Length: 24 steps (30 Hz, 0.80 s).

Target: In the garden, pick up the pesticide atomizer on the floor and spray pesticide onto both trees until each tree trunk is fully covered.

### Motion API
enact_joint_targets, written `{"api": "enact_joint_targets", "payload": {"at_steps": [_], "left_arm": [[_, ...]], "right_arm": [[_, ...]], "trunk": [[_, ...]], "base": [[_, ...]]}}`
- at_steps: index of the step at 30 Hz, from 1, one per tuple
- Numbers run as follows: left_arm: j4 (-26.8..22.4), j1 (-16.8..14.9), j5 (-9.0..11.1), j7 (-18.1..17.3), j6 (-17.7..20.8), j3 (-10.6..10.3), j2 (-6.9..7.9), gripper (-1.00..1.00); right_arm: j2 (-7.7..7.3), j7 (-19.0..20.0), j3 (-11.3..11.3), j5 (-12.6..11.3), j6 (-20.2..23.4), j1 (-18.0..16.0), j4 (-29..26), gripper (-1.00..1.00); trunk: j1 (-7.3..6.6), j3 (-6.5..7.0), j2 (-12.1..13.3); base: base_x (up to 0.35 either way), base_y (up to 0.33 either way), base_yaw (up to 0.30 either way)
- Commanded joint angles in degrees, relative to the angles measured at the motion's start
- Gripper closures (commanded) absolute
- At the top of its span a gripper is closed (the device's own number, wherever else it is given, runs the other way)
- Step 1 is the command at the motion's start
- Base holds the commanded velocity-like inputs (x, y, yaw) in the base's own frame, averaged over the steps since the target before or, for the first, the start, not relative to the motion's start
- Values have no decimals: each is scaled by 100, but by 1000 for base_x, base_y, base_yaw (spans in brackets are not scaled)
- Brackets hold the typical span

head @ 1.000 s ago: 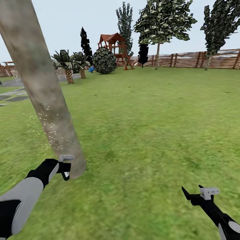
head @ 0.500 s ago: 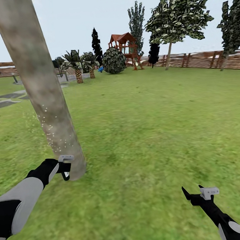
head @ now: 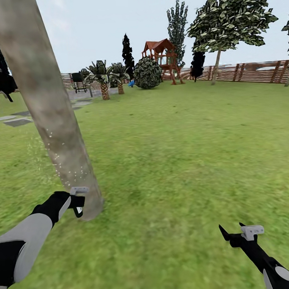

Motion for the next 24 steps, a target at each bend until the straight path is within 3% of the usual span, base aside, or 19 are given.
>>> {"api": "enact_joint_targets", "payload": {"at_steps": [1,24], "left_arm": [[-11,-2,-33,-32,28,-18,3,100],[-11,-2,-34,-32,28,-18,-4,100]], "right_arm": [[3,23,-24,60,-40,-7,4,-100],[3,29,-24,60,-44,-7,-4,-100]], "trunk": [[1,-5,-2],[1,30,-2]], "base": [[188,-231,56],[91,-260,242]]}}
